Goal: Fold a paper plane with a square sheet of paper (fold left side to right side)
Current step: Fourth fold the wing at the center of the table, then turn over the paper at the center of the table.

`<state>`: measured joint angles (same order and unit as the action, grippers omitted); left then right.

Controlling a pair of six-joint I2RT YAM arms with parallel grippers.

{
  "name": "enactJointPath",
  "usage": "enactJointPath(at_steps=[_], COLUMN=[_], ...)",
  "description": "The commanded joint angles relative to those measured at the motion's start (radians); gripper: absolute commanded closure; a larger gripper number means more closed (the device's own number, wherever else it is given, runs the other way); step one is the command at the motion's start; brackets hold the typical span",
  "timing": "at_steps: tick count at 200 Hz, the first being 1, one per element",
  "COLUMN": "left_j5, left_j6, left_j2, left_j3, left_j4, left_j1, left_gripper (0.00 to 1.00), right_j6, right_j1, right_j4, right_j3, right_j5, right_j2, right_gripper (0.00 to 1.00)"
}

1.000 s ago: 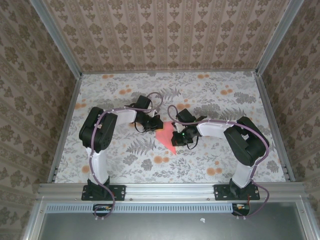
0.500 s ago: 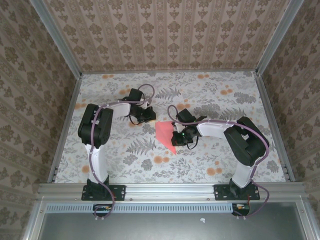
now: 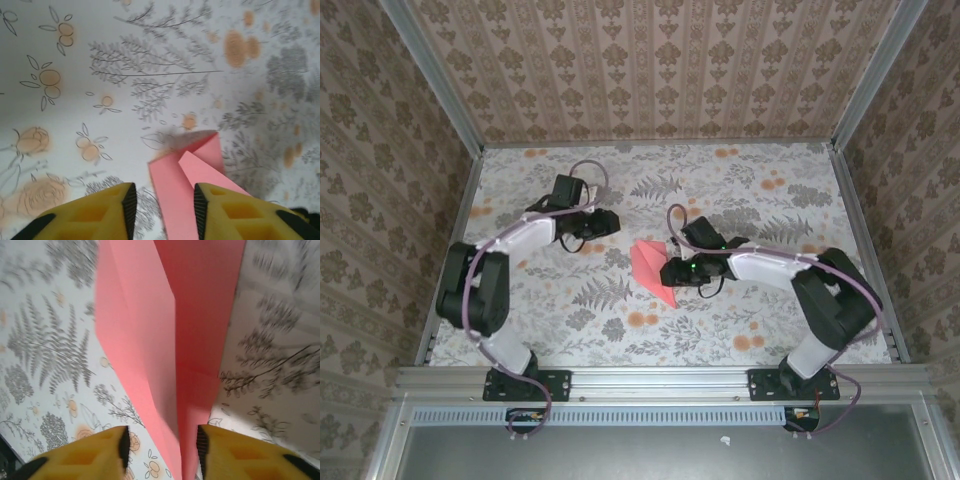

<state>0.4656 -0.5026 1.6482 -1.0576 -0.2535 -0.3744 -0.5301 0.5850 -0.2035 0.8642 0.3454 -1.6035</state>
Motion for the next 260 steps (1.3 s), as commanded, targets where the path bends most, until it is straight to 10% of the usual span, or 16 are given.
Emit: enactJointPath(at_steps=[1,154,217,260], left_j5=[-0.001,0.118,0.143,0.215], left_j6=[-0.056,-0.246,-0.185,-0.131], left_j2=[-0.060,0.215,0.212,0.071], left_j3=[0.079,0.066,-0.010,-0.061], left_j4=[0.008,0.321,0.322,0.311], left_j1=[-0.041,-0.215,-0.210,-0.143], left_gripper=[0.58,0.57,0.87,0.96], right_j6=[0.037,0.021,-0.148,-0.189], right_j1=[-0.031,-0.150,-0.270,-0.335], right_j4=[0.054,0.174,0.383,0.485], right_j3=[-0.041,-0.215,-0.346,-0.335], right_j5=[-0.104,0.055,0.206,0.332], right_j2=[0.111,0.372,0.525,0.523], right_gripper=[0.45,0.30,0.01,0.00])
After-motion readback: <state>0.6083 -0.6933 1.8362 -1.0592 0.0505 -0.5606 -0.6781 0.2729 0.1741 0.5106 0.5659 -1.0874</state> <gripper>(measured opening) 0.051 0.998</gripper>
